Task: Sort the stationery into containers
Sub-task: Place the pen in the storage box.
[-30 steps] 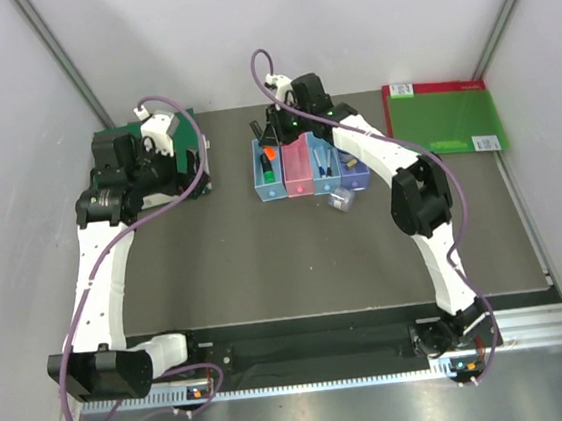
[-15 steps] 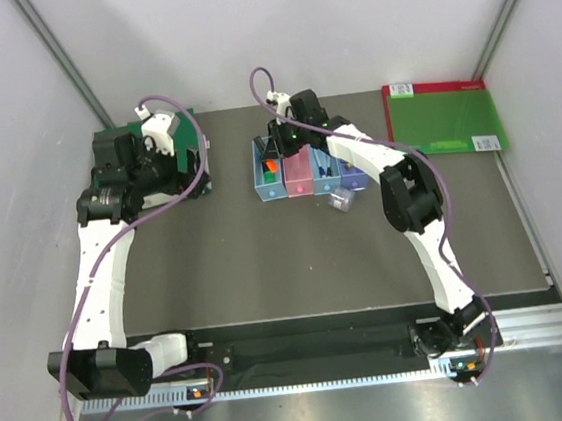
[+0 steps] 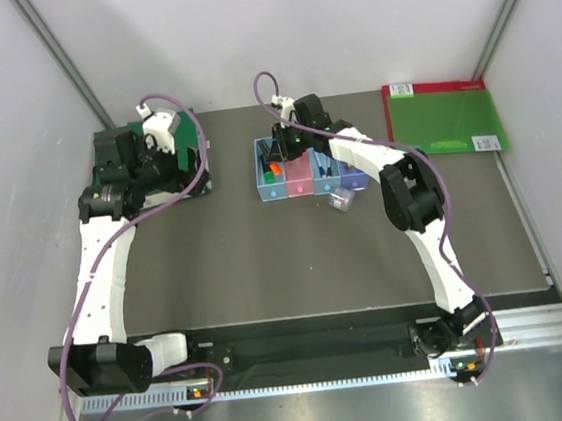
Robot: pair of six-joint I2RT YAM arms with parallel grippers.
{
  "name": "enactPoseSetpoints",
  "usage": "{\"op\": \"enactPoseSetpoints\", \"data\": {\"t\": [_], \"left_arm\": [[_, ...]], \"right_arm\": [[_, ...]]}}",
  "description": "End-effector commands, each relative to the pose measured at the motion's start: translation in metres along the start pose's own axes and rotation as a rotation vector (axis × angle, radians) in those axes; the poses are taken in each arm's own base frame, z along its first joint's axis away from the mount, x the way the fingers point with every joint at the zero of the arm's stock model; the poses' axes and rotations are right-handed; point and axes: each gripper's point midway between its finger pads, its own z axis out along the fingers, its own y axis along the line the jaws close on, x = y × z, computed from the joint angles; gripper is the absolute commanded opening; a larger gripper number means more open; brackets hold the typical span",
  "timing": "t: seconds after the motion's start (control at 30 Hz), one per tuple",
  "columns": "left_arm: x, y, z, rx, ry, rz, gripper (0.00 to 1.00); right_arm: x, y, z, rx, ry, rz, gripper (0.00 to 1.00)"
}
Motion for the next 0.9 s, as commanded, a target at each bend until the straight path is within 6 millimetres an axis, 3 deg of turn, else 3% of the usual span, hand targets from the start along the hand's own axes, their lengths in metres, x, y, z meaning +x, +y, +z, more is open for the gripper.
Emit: {"op": "enactPoseSetpoints", "data": {"t": [0.0,0.03,0.2,0.23,0.33,0.53,0.67,0.73,0.77,0.87], "left_arm": [[-0.013,0.004,0.003,-0.004,-0.052,0.019,0.99],[-0.013,0.004,0.003,-0.002,-0.053,0.018,0.99],[-0.011,0.001,0.001,0.003,-0.058,0.011,0.99],[-0.012,0.0,-0.001,0.002,-0.064,0.012,0.99],[-0.012,-0.002,-0.005,0.004,-0.073,0.014,0.99],[-0.015,-0.006,-0.013,0.006,-0.091,0.028,0.99],[-0.012,-0.01,-0.014,0.019,-0.099,0.029,0.99],[-0.012,-0.01,-0.014,0.02,-0.104,0.038,0.99],[-0.008,-0.011,-0.012,0.031,-0.096,0.037,0.99],[-0.003,-0.013,-0.01,0.044,-0.093,0.056,0.99]], "right_arm": [[0.007,-0.014,-0.009,0.051,0.022,0.001,0.18],[0.008,-0.013,-0.01,0.05,0.025,-0.005,0.25],[0.003,-0.005,-0.021,0.035,0.022,-0.034,0.46],[0.002,-0.004,-0.023,0.035,0.019,-0.043,0.55],[-0.002,0.001,-0.031,0.032,0.013,-0.06,0.65],[-0.027,0.021,-0.058,0.026,-0.035,-0.094,0.67],[-0.062,0.05,-0.093,-0.007,-0.105,-0.188,0.66],[-0.071,0.059,-0.109,-0.007,-0.112,-0.251,0.66],[-0.079,0.068,-0.125,-0.009,-0.13,-0.299,0.66],[-0.07,0.074,-0.154,0.012,-0.085,-0.399,0.66]]}}
